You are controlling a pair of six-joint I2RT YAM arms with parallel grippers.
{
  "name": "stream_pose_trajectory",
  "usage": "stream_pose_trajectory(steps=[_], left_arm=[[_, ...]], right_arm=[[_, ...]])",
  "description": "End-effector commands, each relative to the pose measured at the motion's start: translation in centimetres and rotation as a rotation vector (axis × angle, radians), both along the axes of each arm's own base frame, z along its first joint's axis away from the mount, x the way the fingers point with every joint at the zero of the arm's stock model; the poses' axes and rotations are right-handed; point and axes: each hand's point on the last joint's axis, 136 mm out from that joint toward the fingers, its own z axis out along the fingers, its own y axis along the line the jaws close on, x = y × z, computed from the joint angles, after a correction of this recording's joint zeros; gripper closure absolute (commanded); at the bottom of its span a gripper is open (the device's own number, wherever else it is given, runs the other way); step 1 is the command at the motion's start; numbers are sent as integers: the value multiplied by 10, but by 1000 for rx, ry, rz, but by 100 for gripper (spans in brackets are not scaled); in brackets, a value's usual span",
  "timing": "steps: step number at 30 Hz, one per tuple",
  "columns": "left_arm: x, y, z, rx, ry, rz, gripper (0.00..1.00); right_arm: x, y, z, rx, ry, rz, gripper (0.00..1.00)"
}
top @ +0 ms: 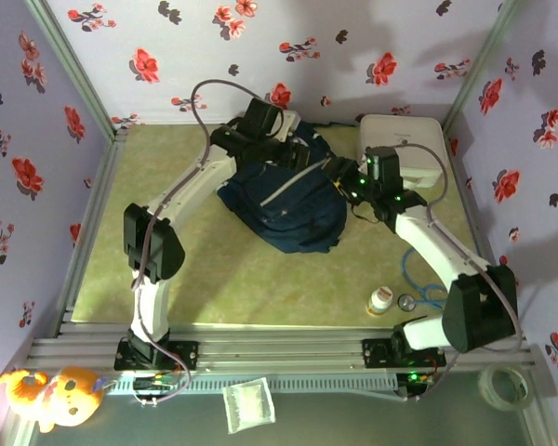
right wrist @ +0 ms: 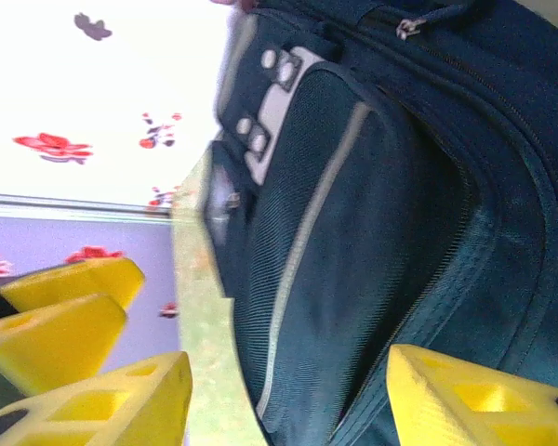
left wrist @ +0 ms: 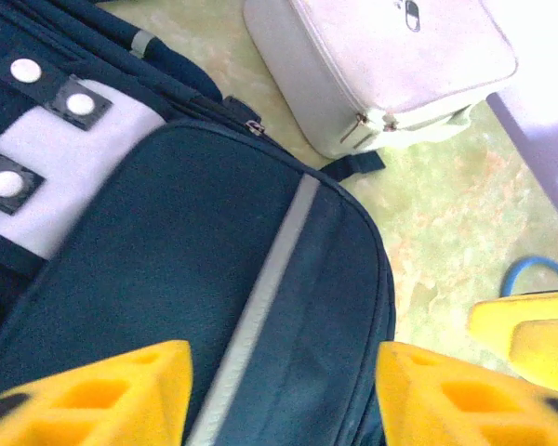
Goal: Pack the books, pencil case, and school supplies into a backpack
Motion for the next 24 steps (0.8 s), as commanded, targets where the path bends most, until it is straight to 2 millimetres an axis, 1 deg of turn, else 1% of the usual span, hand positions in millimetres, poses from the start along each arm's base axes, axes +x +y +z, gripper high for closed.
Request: stream_pose_trajectory(steps=[1,3,5,8,9,11,13,14,17,21,24], left_arm=[[-10,13,8,-60,-5,14,35],[-21,25,-2,-57,-12,4,33],[-36,36,-17,-5,-59,-51,32],[-64,55,-44,120,-133,-180,32],[-70,62,-49,172,-186,-231,32],[-78,75,-61,266,-275,-302,31],[-86,81,-75,347,-356,-415,31],[-88,81,-78,373,-387,-456,31],[-84,79,-88,423,-435,-526,31],[-80,77,-112,516,-481,-653,33],[-76,75,-121,563,-516,-717,33]], right_arm=[[-20,-23,-34,-163,62,-13,40],[-26,-23,-38,-169,74,-3,39],[-30,-22,-42,-184,83,12,38],[-35,-22,-46,-201,88,20,37],[-36,-22,-46,-204,90,20,36],[-35,-22,-45,-207,85,22,35],[-34,-20,-43,-205,77,22,34],[-34,-19,-42,-202,75,23,33],[-33,-16,-40,-195,72,27,33],[-33,-16,-39,-192,70,24,32],[-34,-17,-39,-191,73,24,31]])
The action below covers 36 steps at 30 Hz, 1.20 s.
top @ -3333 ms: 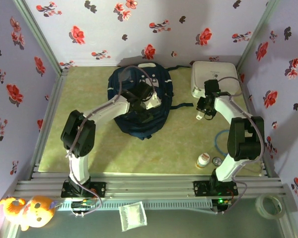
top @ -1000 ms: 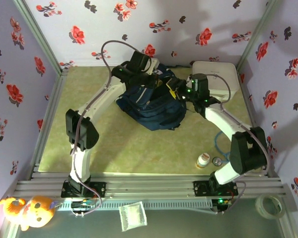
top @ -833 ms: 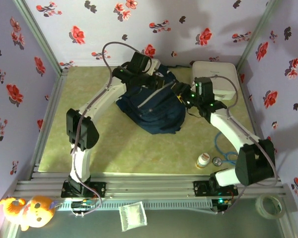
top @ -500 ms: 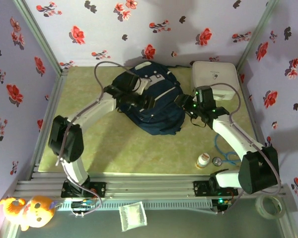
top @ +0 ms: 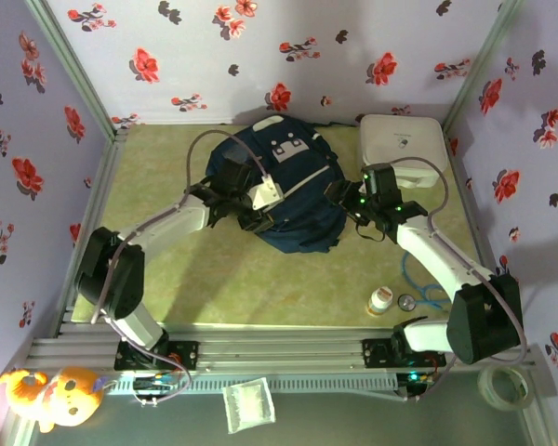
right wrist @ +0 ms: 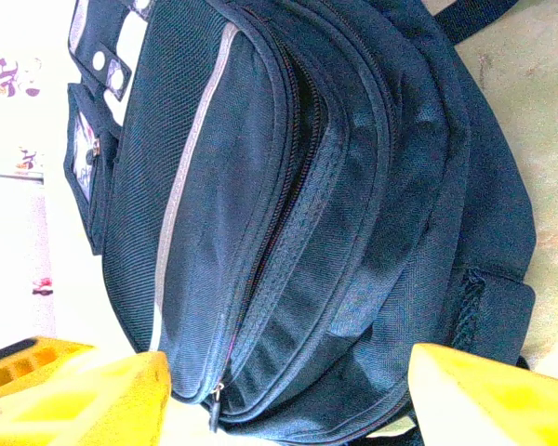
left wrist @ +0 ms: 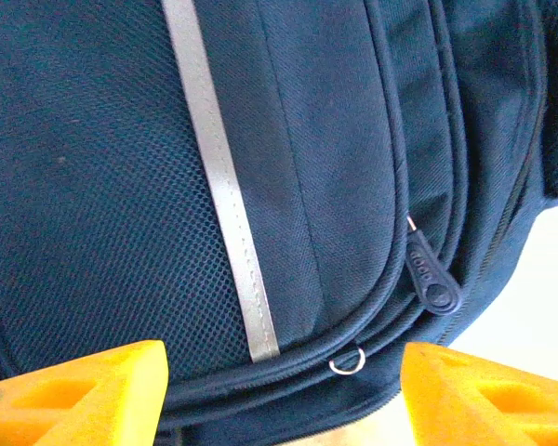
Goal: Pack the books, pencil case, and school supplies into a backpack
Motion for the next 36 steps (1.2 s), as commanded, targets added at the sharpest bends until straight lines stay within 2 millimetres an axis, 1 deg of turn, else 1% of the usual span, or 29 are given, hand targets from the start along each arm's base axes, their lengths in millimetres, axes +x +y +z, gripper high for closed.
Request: stream_pose_trajectory(steps=[1,3,6,9,13,16,22,26,29,31,33,35,36], left_arm=[[7,-8,-6,86,-104,-152,34],[4,-13,-8,96,-96,-199,34],[3,-16,-19,150,-108,-249,35],[8,-17,-28,187,-162,-277,38],[19,-18,-29,211,-235,-287,41],[24,-18,-32,229,-271,-295,37],[13,-13,-38,260,-234,-339,34],[9,-7,-46,287,-233,-350,33],[10,-5,-52,309,-237,-353,33],[15,-5,-52,308,-257,-340,33],[23,-9,-50,301,-301,-322,38],[31,-14,-43,276,-331,-302,47],[34,-17,-38,262,-339,-291,54]], right_arm=[[0,-1,12,-11,-40,-2,31],[0,-1,12,-9,-40,-6,31],[2,-1,13,1,-43,-11,31],[2,0,14,8,-45,-11,31],[2,0,16,9,-48,-12,30],[3,-1,16,14,-48,-18,30],[3,-4,17,20,-49,-31,30],[4,-5,15,33,-45,-38,29],[4,-5,14,42,-43,-41,29],[4,-4,14,50,-41,-41,29],[4,-4,13,52,-41,-43,29],[5,-4,12,51,-39,-43,29],[5,-4,12,51,-38,-43,29]])
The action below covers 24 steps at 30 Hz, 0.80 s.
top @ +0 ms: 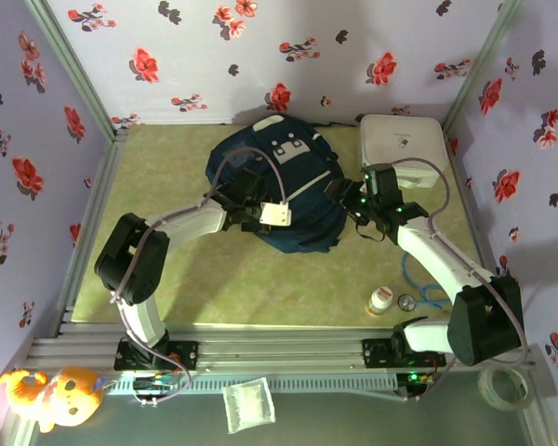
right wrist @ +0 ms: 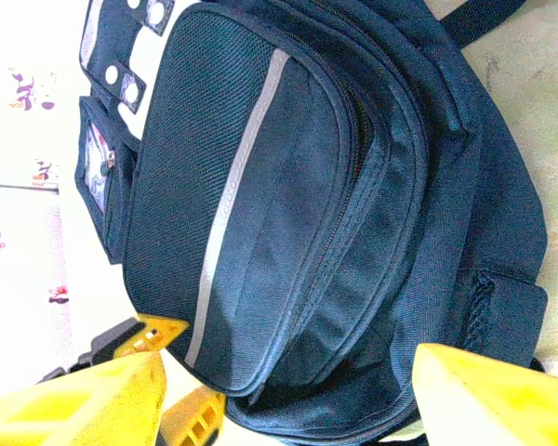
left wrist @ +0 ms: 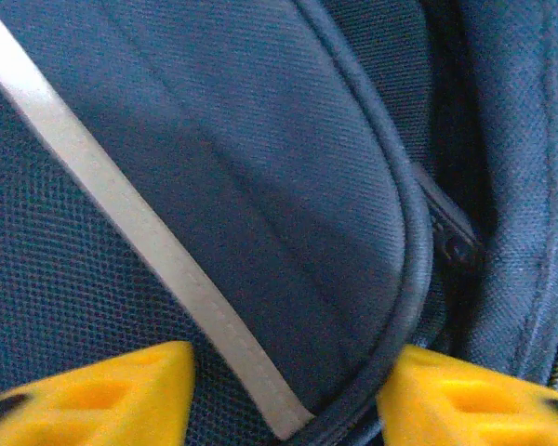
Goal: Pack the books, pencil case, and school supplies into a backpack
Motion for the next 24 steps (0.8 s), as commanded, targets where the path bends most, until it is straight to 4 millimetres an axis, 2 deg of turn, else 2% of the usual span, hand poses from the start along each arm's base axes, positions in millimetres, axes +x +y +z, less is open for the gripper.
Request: stream_pose_trajectory(steps=[1,5,9,12,15,21,24], left_arm=[[19,-11,12,-45,-82,14,61],[19,-14,22,-71,-68,18,85],[15,-14,41,-167,5,66,99],[12,-13,56,-246,58,109,100],[8,-16,68,-315,110,139,100],[6,-24,91,-432,169,178,100],[4,-27,98,-464,193,179,100]], right_arm=[[2,-3,9,20,-29,-16,29],[0,-7,10,-13,-39,-14,29],[-5,-12,5,-89,-50,23,33],[-8,-11,3,-145,-76,83,38],[-10,1,3,-194,-109,170,40],[-22,57,-3,-256,-137,384,43],[-23,79,-8,-268,-132,408,43]])
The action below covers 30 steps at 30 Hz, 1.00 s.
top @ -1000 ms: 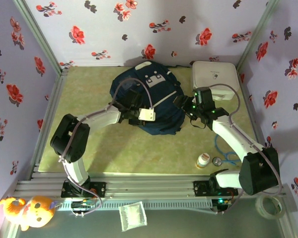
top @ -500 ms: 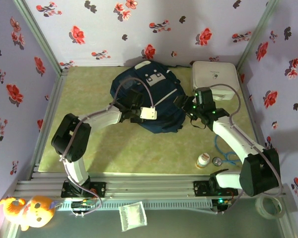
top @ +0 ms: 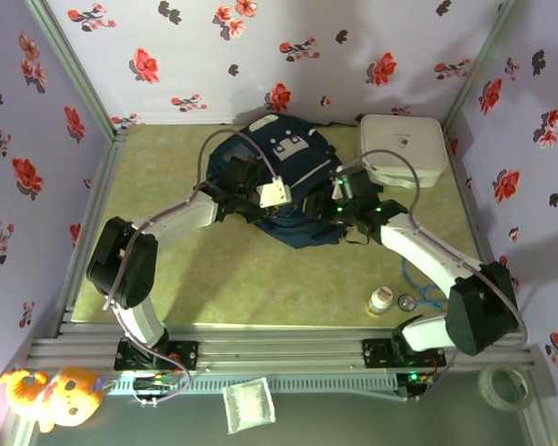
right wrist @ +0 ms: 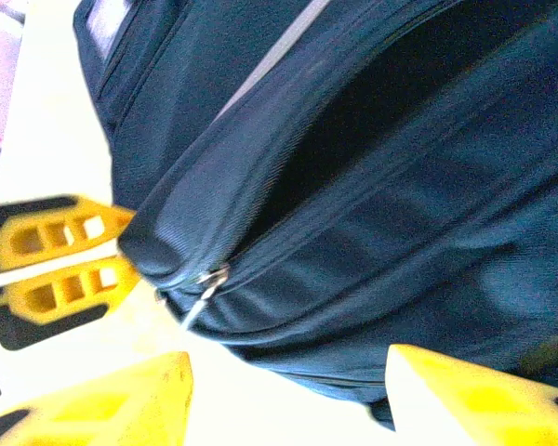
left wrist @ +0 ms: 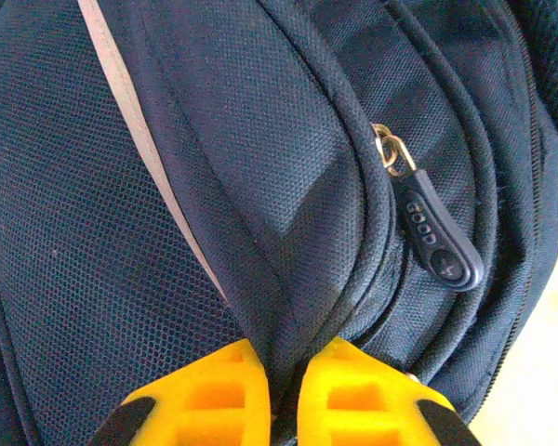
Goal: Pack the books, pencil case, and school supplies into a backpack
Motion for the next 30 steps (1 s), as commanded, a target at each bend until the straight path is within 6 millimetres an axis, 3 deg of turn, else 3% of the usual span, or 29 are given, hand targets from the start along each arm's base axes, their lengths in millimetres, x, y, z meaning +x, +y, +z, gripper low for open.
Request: stream_pose_trajectory(steps=[1,10,15,20,25,30], left_arm=[[1,-11,49,-154,18,35,100],[-3,-14,50,-177,50,25,100],[-3,-15,49,-179,50,21,100],[-2,-15,46,-172,54,22,100],[-1,-14,46,-173,55,25,100],[-1,-14,48,-184,58,24,100]], right_arm=[[3,19,3,-28,-36,42,43],[17,40,-6,12,-29,43,53],[18,52,-7,27,-24,78,53],[16,48,-3,35,-45,64,48],[17,28,5,-5,-99,-9,58],[17,37,5,21,-96,23,57]])
